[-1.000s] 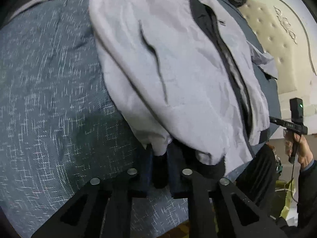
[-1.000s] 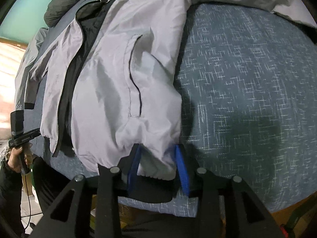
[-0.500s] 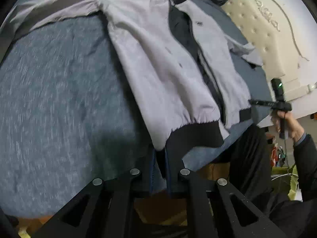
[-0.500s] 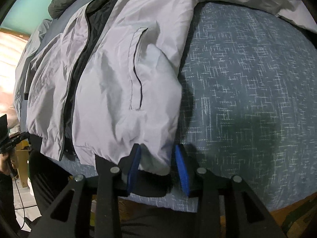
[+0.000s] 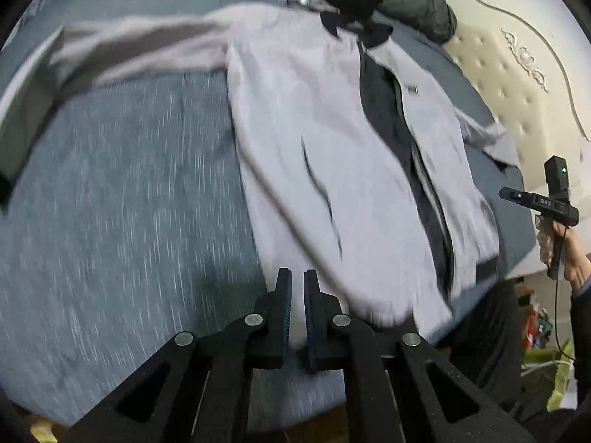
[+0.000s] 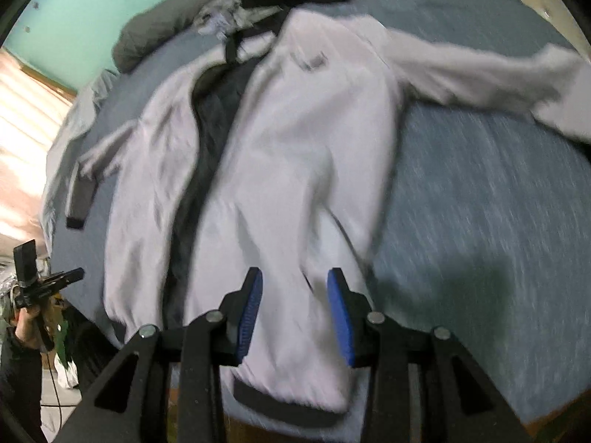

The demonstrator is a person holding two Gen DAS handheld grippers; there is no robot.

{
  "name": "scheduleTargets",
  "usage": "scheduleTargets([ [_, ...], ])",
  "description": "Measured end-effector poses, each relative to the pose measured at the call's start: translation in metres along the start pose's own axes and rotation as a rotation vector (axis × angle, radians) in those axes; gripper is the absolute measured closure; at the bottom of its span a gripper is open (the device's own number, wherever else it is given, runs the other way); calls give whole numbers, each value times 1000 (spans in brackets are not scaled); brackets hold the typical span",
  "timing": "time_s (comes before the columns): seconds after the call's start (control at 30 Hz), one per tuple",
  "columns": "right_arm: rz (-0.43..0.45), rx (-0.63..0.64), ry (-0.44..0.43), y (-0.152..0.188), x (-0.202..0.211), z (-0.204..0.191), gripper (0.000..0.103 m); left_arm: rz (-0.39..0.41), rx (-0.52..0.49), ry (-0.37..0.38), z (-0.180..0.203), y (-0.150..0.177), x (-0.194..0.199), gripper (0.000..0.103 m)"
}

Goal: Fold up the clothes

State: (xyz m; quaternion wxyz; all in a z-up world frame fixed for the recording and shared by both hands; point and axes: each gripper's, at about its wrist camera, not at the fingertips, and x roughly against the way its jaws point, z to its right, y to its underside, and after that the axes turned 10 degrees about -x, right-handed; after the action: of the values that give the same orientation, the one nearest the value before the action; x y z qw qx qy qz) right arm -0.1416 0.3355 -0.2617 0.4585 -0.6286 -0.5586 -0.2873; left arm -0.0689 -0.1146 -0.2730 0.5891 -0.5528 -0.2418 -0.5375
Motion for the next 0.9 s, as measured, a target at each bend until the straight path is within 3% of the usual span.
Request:
scheduleTargets([
  [0.17,46,64,-56,-44,-29,-39,64,73,21,-11,-10,-44,-12,73],
  [0.5,42,126,-64,-127,-97,-106,62,181,114,1,-30,-111,-67,68],
  [0.9,33,193,-97,-174,-168,-162,62,319,113,-41,-48,-124,-92,64],
])
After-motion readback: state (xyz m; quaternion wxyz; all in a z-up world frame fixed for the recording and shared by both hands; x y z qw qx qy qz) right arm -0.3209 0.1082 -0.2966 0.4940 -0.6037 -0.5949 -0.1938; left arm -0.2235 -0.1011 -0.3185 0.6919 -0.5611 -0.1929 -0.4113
